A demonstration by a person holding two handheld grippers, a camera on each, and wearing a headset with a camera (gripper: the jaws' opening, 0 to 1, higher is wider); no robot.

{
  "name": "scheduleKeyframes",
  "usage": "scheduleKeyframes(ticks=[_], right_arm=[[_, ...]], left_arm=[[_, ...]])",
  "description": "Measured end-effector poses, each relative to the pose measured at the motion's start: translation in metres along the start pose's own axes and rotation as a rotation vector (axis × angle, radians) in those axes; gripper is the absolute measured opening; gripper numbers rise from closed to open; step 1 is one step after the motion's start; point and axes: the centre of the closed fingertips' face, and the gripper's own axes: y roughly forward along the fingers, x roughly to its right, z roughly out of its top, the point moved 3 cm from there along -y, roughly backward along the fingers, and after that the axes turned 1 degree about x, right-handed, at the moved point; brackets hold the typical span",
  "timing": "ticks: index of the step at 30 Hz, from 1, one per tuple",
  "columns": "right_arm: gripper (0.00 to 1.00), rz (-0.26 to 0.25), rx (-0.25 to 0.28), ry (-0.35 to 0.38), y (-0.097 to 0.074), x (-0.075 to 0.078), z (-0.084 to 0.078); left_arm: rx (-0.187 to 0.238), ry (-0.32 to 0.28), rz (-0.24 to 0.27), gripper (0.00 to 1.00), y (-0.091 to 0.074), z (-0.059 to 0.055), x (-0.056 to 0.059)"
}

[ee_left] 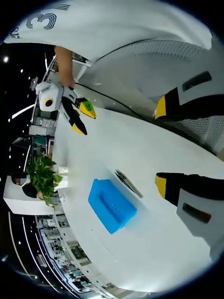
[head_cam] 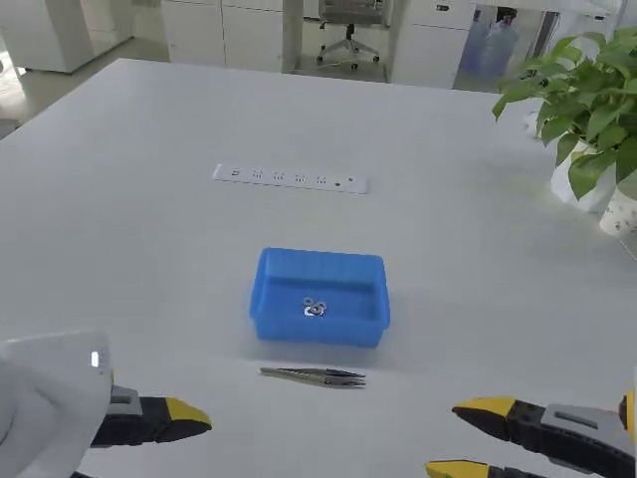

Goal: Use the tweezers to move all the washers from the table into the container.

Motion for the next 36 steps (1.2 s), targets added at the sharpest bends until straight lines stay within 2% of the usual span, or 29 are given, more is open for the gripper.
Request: scheduleKeyframes(ticks=[2, 6, 7, 9, 14, 16, 17, 23, 30, 36], right_arm=[[0.42, 0.0, -0.002, 0.0, 0.0, -0.005, -0.003], [0.45, -0.005, 0.01, 0.031, -0.001, -0.007, -0.003], [0.45, -0.005, 0.009, 0.031, -0.001, -0.008, -0.003], [0.45, -0.011, 0.012, 0.02, -0.002, -0.007, -0.002], [0.45, -0.013, 0.028, 0.036, -0.004, -0.005, 0.001], [0.45, 0.002, 0.065, 0.093, -0.005, -0.005, 0.005], [0.45, 0.001, 0.064, 0.097, -0.005, -0.004, 0.005], [0.44, 0.004, 0.026, 0.065, -0.001, -0.007, -0.002], [0.44, 0.011, -0.01, 0.042, 0.0, -0.012, -0.009], [0.44, 0.002, -0.001, 0.048, -0.002, -0.01, -0.007]], left_arm=[[0.01, -0.01, 0.01, 0.5, -0.003, 0.003, 0.003], [0.024, -0.021, 0.07, 0.5, -0.01, 0.006, -0.001], [0.029, -0.022, 0.098, 0.49, -0.012, 0.007, -0.004], [0.048, -0.002, 0.108, 0.48, -0.015, 0.011, -0.004], [0.089, -0.026, 0.119, 0.51, -0.019, 0.022, -0.004], [0.083, -0.012, 0.126, 0.51, -0.019, 0.023, -0.004], [0.08, -0.009, 0.125, 0.51, -0.019, 0.022, -0.004], [0.083, -0.01, 0.125, 0.51, -0.024, 0.023, -0.003], [0.062, -0.006, 0.12, 0.51, -0.027, 0.018, -0.004], [0.046, 0.003, 0.111, 0.51, -0.026, 0.016, -0.002]])
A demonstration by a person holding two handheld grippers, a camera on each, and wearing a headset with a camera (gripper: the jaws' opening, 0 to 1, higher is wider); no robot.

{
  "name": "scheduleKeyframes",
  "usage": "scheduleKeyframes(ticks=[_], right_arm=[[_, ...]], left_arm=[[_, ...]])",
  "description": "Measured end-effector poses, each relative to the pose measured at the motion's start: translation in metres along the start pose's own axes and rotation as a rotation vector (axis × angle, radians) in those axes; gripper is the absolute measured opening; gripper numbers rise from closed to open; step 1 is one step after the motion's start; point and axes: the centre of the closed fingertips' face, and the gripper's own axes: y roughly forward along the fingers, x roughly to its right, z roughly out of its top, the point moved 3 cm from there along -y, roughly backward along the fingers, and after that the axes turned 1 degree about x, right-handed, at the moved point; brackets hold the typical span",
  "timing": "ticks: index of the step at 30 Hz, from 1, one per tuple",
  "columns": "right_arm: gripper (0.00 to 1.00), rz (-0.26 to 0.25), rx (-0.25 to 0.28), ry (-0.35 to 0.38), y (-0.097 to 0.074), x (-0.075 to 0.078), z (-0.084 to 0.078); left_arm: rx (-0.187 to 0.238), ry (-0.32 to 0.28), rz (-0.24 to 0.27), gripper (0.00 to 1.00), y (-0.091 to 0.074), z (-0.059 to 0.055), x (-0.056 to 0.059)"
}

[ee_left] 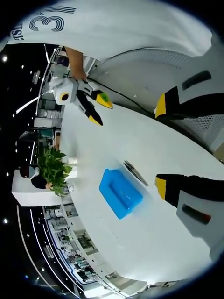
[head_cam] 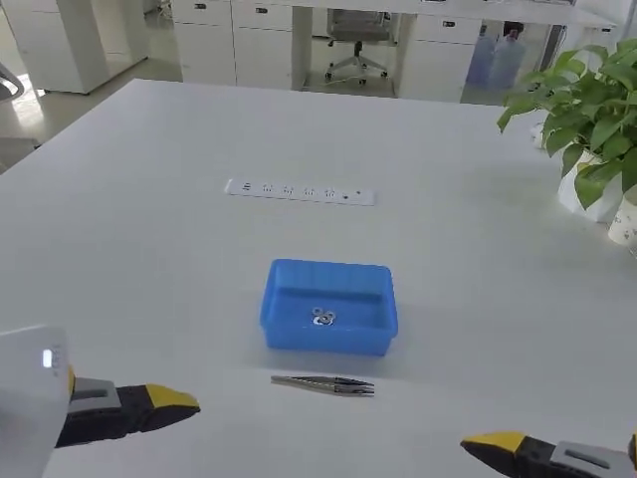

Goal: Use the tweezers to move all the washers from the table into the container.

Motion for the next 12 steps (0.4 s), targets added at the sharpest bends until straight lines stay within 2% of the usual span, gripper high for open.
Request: scheduleKeyframes(ticks=[7, 12], right_arm=[[0.44, -0.011, 0.001, -0.011, -0.0014, 0.0025, 0.0032], [0.42, -0.036, 0.01, -0.057, -0.0026, 0.007, 0.009]], left_arm=[[-0.006, 0.016, -0.017, 0.51, 0.0034, 0.0012, 0.0042], [-0.013, 0.015, -0.031, 0.51, 0.002, 0.0023, 0.0053]])
